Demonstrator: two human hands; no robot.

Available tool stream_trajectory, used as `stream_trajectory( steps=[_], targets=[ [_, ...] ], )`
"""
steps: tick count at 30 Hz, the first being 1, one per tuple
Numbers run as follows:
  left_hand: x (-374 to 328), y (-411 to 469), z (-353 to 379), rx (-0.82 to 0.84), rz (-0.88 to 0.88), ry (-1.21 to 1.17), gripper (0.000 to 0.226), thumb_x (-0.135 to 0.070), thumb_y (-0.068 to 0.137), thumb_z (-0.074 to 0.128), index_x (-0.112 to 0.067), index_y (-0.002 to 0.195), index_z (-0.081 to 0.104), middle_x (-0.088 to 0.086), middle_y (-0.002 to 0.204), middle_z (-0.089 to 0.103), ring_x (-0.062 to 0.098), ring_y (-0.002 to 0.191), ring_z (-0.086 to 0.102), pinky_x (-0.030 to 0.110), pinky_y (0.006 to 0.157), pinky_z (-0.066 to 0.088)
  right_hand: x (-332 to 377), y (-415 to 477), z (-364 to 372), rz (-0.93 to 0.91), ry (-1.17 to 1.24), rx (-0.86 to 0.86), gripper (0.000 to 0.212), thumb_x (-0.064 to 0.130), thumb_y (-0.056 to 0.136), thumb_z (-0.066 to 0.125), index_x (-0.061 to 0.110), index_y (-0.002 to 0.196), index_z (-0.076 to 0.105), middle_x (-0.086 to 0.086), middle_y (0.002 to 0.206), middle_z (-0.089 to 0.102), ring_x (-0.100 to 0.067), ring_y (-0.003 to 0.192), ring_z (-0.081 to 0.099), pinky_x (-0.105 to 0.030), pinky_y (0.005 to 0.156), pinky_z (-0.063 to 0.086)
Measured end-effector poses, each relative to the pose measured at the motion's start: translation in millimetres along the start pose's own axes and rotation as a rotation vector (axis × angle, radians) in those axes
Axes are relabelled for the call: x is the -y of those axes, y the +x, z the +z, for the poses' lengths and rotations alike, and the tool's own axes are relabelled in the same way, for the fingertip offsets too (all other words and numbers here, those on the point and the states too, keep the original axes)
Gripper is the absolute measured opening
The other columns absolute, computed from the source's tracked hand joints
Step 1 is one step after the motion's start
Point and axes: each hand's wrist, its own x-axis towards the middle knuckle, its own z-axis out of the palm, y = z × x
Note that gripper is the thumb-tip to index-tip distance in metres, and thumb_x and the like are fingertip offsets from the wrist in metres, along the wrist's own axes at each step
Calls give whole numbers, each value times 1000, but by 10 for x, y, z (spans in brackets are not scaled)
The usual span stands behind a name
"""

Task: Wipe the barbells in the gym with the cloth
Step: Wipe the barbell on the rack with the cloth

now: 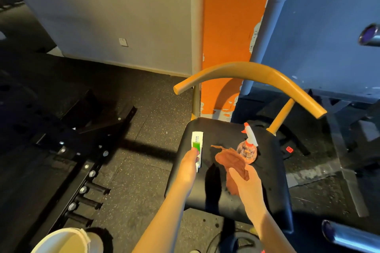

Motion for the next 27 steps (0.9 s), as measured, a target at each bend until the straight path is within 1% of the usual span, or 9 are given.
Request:
stream_trajectory(
  steps=[3, 6, 8, 12, 14, 16, 20, 23, 27],
  targets=[
    [-86, -497, -43, -44, 19, -33, 25, -28, 105, 35, -18, 107, 58, -6, 104, 60, 10, 100, 54, 29, 84, 36, 317, -450, -118, -81, -34, -23, 16, 21, 95, 62, 22, 109, 55, 8, 95, 62, -14, 94, 62, -15, 67, 41],
    [-151, -1132, -145, -105, 57, -76, 28, -25, 105, 37, -20, 87, 58, -4, 93, 60, 5, 79, 52, 25, 73, 37, 560, -972, -270, -132, -12, 10, 27, 28, 97, 58, 14, 120, 57, -2, 107, 64, -21, 102, 60, -23, 73, 44],
    [-139, -1600, -244, -138, 62, -116, 22, -23, 105, 37, -16, 98, 57, -2, 102, 58, 6, 83, 53, 28, 78, 36, 698, -1375, -382, -143, -4, 44, 30, 31, 98, 56, 15, 123, 55, -2, 113, 62, -19, 104, 59, -28, 80, 45],
    [-21, -2543, -495, -197, 110, -189, 24, -28, 105, 37, -16, 114, 56, 0, 117, 57, 8, 94, 55, 28, 79, 36, 955, -2172, -506, -217, -11, 138, 16, 29, 98, 56, 24, 112, 53, -2, 111, 62, -15, 100, 59, -32, 86, 46],
    [-6, -2954, -630, -231, 135, -258, 31, -26, 105, 36, -10, 125, 54, 2, 120, 56, 12, 103, 53, 27, 87, 36, 1064, -2533, -492, -234, -42, 174, 24, 29, 98, 56, 23, 120, 52, -2, 117, 60, -18, 107, 58, -38, 96, 47],
    [-41, -3284, -782, -265, 151, -291, 34, -26, 105, 37, -7, 130, 53, 2, 121, 56, 13, 105, 52, 26, 89, 37, 1164, -2833, -424, -263, -44, 201, 36, 25, 98, 57, 18, 132, 48, 0, 122, 56, -17, 113, 53, -35, 100, 42],
    [-82, -3718, -1111, -329, 211, -279, 24, -29, 104, 42, -18, 111, 61, -9, 107, 63, 5, 93, 57, 29, 87, 39, 1251, -3356, -192, -293, -74, 281, 53, 30, 98, 55, 19, 146, 38, 0, 138, 48, -17, 125, 47, -33, 104, 37],
    [-128, -3943, -1369, -362, 247, -290, 19, -29, 102, 44, -25, 92, 60, -11, 99, 63, 1, 86, 56, 31, 86, 38, 1232, -3690, 1, -298, -73, 332, 46, 24, 100, 52, 10, 144, 44, -7, 136, 53, -23, 123, 50, -35, 102, 38],
    [-116, -4256, -1789, -387, 299, -340, 18, -26, 102, 45, -24, 90, 58, -13, 91, 61, 1, 84, 55, 27, 82, 38, 1186, -4147, 313, -319, -130, 391, 36, 18, 100, 51, 7, 134, 51, -5, 126, 57, -18, 110, 52, -31, 95, 39]
  ],
)
